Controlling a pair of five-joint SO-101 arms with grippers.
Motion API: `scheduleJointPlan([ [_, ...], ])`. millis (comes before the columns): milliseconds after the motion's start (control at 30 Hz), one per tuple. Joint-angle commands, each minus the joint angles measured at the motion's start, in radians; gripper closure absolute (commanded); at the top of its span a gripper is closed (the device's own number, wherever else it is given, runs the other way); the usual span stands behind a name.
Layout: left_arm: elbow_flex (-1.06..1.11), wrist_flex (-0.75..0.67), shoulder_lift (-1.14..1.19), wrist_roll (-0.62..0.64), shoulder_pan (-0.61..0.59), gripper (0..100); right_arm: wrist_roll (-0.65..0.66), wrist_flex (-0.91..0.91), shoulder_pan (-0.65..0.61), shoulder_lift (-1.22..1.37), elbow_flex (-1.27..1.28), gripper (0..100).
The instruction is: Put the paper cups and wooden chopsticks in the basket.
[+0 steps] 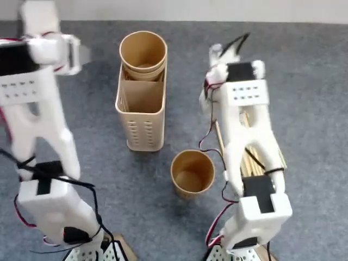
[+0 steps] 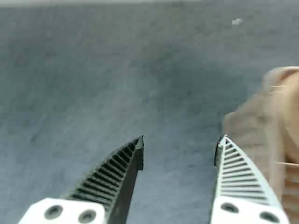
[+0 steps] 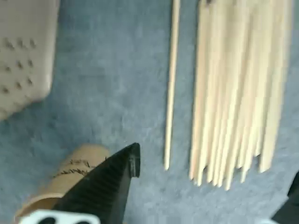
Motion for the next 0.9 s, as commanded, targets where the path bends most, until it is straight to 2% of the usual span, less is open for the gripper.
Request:
scheduleJointPlan([
  [0,0.054,-0.011,-0.015,-0.068,-0.065,73,0.002,0.041,0.016,-0.031,0.039,53.5],
  [133,0.094,-0.055,0.048,-0.135,-0.110,73,0.014,0.148,-0.024,-0.119,0.007,53.5],
  [333,0.087,-0.098,0.153,-0.138,-0.151,73,0.015,0.148,-0.134,-0.426,0.010,53.5],
  [467,0.085,-0.098,0.166,-0.140,-0.163,73,-0.023,0.143,-0.234,-0.588,0.165,53.5],
  [567,0.085,-0.092,0.166,-0.140,-0.163,73,-0.025,0.047,-0.266,-0.691,0.361,53.5],
  [767,0.088,-0.091,0.166,-0.140,-0.165,73,-0.011,-0.398,-0.265,-0.997,0.908,53.5],
  [867,0.087,-0.091,0.166,-0.140,-0.183,73,-0.014,-0.515,-0.251,-1.136,1.124,53.5],
])
